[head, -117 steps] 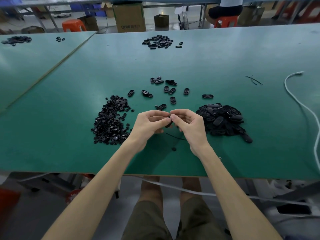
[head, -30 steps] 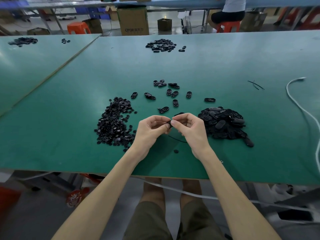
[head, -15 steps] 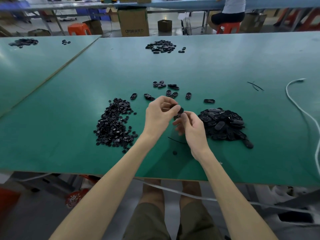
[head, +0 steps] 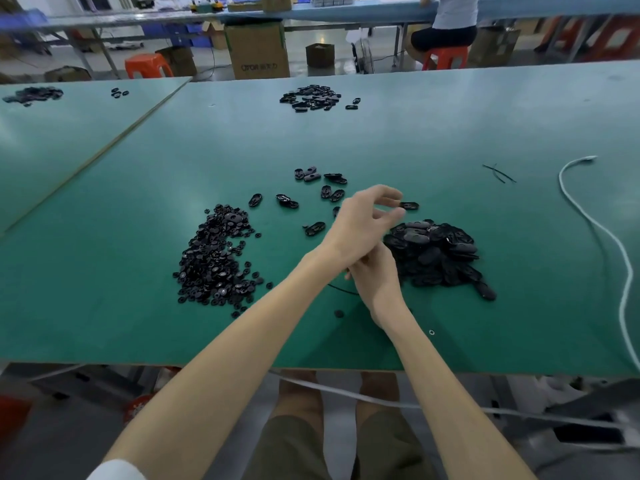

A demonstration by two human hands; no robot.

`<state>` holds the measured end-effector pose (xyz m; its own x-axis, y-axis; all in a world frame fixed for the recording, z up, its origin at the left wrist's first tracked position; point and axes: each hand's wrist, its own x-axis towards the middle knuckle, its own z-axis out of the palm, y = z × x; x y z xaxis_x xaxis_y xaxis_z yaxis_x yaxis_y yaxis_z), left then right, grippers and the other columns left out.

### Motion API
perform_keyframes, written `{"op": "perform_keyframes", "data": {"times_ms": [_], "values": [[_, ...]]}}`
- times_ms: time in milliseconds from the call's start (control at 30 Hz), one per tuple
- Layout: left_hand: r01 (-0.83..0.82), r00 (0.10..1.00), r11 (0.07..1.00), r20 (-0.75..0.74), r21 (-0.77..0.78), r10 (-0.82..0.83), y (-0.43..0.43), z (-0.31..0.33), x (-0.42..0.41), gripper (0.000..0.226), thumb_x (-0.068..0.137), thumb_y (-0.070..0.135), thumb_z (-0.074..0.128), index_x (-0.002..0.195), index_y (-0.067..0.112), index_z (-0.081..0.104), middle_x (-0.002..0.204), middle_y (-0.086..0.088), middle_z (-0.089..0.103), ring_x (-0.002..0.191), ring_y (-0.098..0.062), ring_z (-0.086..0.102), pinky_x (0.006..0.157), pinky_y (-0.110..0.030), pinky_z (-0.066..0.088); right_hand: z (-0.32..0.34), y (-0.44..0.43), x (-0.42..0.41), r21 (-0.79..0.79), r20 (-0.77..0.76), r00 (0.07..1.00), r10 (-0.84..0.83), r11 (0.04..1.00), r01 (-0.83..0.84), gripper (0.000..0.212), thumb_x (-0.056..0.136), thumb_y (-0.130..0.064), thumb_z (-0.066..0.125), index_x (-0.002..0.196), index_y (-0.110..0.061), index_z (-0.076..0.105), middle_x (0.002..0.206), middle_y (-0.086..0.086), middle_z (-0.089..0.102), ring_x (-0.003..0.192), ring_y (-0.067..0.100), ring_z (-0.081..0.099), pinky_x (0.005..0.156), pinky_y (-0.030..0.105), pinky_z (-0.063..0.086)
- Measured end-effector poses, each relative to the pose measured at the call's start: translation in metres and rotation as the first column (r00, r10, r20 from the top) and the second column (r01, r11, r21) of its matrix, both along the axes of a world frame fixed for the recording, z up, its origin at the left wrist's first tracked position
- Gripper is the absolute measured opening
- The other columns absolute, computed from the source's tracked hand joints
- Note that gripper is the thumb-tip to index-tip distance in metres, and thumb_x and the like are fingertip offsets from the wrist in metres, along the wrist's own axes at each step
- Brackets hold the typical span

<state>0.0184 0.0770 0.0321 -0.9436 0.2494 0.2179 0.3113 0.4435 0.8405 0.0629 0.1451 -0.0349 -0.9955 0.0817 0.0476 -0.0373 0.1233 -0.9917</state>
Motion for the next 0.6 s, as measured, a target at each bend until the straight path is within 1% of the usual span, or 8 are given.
{"op": "perform_keyframes", "data": {"times_ms": [100,167,267,367,433,467,534,600], "values": [[-0.222,0.973,0.973,-0.078,-0.061,0.217,-0.028,-0.003,-0.012,0.018,0.099,0.009,0.063,0.114,0.013,0.071,0.108,0.005,0.072,0.088,-0.007,0.067,0.082,-0.017,0.050,0.000,0.002,0.002,-0.079,-0.052,0.999,0.011,0.997,-0.016,0.009,0.104,-0.006,0.058,0.104,-0.012,0.065,0.077,-0.003,0.073,0.064,0.009,0.063,0.060,0.026,0.048],[-0.295,0.955,0.924,-0.072,-0.243,0.286,-0.050,-0.010,-0.021,0.023,0.099,0.007,0.062,0.121,0.007,0.067,0.119,-0.006,0.067,0.101,-0.020,0.064,0.094,-0.028,0.051,0.000,0.002,0.004,-0.079,-0.047,0.999,0.008,0.997,-0.012,0.013,0.104,-0.006,0.058,0.112,-0.012,0.065,0.083,0.000,0.076,0.067,0.008,0.066,0.060,0.025,0.050],[-0.263,0.953,0.797,-0.021,-0.543,0.301,-0.075,-0.026,-0.025,0.033,0.100,0.020,0.064,0.127,0.002,0.057,0.130,-0.017,0.052,0.123,-0.032,0.048,0.105,-0.039,0.042,0.001,0.001,0.005,-0.061,-0.048,0.999,0.021,0.998,-0.024,0.015,0.103,-0.005,0.058,0.115,-0.010,0.065,0.082,0.000,0.076,0.066,0.006,0.066,0.059,0.022,0.050],[-0.273,0.960,0.711,-0.140,-0.648,0.242,-0.087,-0.041,-0.016,0.030,0.103,0.024,0.060,0.124,0.002,0.060,0.127,-0.015,0.051,0.122,-0.032,0.044,0.105,-0.037,0.038,0.001,0.001,0.004,-0.058,-0.052,0.999,0.013,0.998,-0.016,0.014,0.103,-0.005,0.059,0.115,-0.010,0.065,0.084,0.002,0.076,0.066,0.006,0.066,0.060,0.021,0.050],[-0.330,0.943,0.704,-0.240,-0.629,0.228,-0.090,-0.044,-0.011,0.025,0.103,0.021,0.060,0.119,0.003,0.066,0.122,-0.013,0.054,0.117,-0.031,0.046,0.103,-0.037,0.038,0.001,0.002,0.004,-0.045,-0.052,0.998,0.018,0.999,-0.020,0.014,0.103,-0.006,0.059,0.115,-0.011,0.065,0.084,0.002,0.076,0.066,0.006,0.066,0.060,0.022,0.051],[-0.331,0.943,0.736,-0.238,-0.591,0.233,-0.091,-0.044,-0.008,0.023,0.102,0.021,0.062,0.117,0.005,0.069,0.118,-0.011,0.056,0.114,-0.029,0.048,0.101,-0.036,0.039,0.001,0.002,0.004,-0.046,-0.054,0.998,0.020,0.999,-0.023,0.014,0.103,-0.006,0.059,0.114,-0.011,0.065,0.084,0.002,0.076,0.067,0.006,0.067,0.060,0.022,0.051],[-0.268,0.963,0.869,-0.087,-0.417,0.255,-0.093,-0.040,-0.001,0.016,0.098,0.018,0.069,0.110,0.009,0.074,0.105,-0.005,0.063,0.103,-0.025,0.058,0.090,-0.029,0.043,0.000,0.002,0.003,-0.074,-0.053,0.999,0.001,0.997,-0.005,0.013,0.103,-0.007,0.059,0.114,-0.013,0.065,0.086,0.001,0.075,0.069,0.007,0.067,0.061,0.023,0.052],[-0.184,0.976,0.957,0.076,-0.224,0.206,-0.095,-0.034,0.006,0.008,0.094,0.017,0.074,0.101,0.014,0.076,0.090,0.001,0.071,0.087,-0.016,0.066,0.080,-0.023,0.045,0.000,0.003,0.002,-0.106,-0.056,0.998,-0.036,0.994,0.030,0.014,0.103,-0.009,0.061,0.114,-0.016,0.065,0.093,0.002,0.074,0.075,0.008,0.067,0.064,0.022,0.052]]}}
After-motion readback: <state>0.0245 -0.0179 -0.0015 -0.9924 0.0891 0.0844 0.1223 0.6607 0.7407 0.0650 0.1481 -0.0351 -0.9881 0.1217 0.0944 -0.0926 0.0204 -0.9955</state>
